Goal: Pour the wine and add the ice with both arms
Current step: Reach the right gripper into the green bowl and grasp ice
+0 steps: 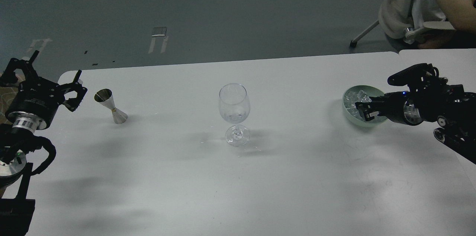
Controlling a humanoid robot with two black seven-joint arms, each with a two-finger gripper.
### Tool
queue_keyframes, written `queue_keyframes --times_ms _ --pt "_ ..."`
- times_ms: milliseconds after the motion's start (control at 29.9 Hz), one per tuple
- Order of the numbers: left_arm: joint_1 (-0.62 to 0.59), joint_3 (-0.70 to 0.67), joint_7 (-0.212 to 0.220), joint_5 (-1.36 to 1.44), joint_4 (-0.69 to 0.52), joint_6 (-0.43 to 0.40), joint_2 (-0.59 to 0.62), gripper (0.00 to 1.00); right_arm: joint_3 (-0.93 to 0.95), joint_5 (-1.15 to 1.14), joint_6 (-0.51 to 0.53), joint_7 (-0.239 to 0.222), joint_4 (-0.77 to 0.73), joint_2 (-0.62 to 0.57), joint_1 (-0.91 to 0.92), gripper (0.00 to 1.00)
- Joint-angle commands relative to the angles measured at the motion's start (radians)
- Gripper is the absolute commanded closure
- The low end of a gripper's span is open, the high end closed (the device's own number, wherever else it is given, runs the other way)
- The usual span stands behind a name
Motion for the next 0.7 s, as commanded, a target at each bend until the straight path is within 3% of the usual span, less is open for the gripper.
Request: queue_keyframes --times_ms 0,100,368,535,668 --pt "-0.003 0.002 0.000 0.003 0.024 -0.001 -0.018 0.02 -0.015 -0.002 -0.001 0.000 0.005 0.001 0.006 0.74" --pt "-0.005 0.000 0.000 0.003 0.049 -0.001 -0.023 0.02 -0.015 -0.002 -0.001 0.000 0.007 0.000 0.010 0.84" --pt "-0.012 -0.003 0.000 0.001 0.052 -0.001 -0.026 0.02 -0.010 0.003 -0.006 0.002 0.014 -0.014 0.035 0.86" --pt "-0.023 -0.003 0.001 0.003 0.050 0.000 -0.026 0.02 0.065 0.012 -0.012 0.002 0.092 -0.091 0.050 0.88" --pt "-0.028 -0.001 0.001 0.003 0.050 0.000 -0.026 0.02 0.137 0.015 -0.012 0.008 0.143 -0.123 0.047 1.00"
